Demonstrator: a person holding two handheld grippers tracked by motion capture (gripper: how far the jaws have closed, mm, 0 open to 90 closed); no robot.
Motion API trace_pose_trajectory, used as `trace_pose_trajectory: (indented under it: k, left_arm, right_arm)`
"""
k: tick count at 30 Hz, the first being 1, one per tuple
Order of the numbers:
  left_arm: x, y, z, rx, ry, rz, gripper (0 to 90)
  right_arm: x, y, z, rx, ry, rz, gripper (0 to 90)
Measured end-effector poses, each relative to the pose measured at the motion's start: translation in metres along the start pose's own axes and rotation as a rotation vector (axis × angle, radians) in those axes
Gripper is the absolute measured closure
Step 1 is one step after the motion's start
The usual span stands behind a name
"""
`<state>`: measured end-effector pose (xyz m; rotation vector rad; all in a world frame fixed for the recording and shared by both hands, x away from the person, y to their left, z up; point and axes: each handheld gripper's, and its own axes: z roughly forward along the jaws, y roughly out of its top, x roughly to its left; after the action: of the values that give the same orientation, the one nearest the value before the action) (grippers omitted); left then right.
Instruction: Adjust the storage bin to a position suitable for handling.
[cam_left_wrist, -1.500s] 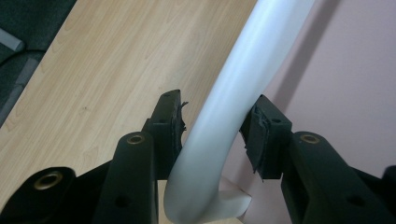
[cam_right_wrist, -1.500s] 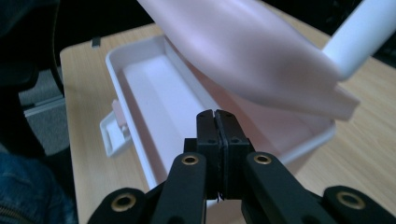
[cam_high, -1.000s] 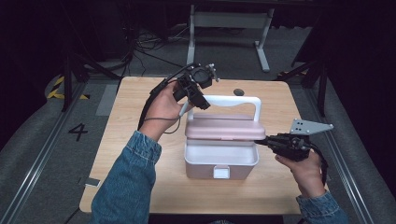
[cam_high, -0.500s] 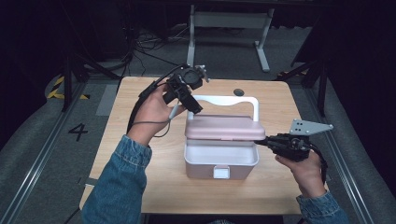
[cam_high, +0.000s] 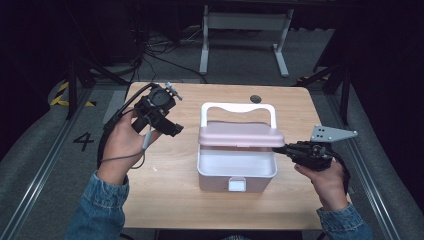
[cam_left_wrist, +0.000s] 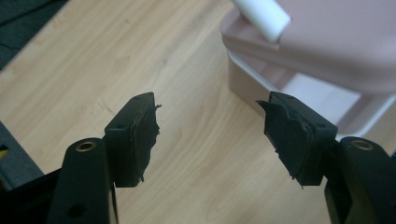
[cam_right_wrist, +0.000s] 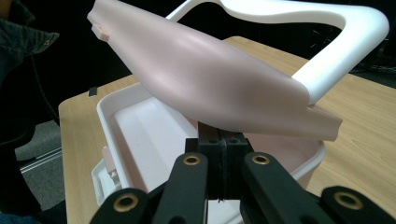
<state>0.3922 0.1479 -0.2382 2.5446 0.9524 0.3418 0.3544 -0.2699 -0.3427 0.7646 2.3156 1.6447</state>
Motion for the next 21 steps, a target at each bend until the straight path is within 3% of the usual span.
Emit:
trace_pose_trajectory:
  k: [4, 10, 21]
  left_arm:
    - [-0.003, -0.013, 0.002, -0.010, -0.024, -0.011, 34.8]
    - [-0.019, -0.029, 0.009, -0.012, -0.051, 0.037, 32.7]
    - [-0.032, -0.045, 0.033, -0.132, -0.114, 0.039, 35.0]
  right_arm:
    - [0.000, 0.002, 0.001, -0.003, 0.001, 0.001, 89.7]
    - [-0.002, 0.006, 0.000, -0.012, 0.000, 0.001, 89.7]
    - [-0.003, 0.008, 0.000, -0.018, 0.013, 0.014, 89.6]
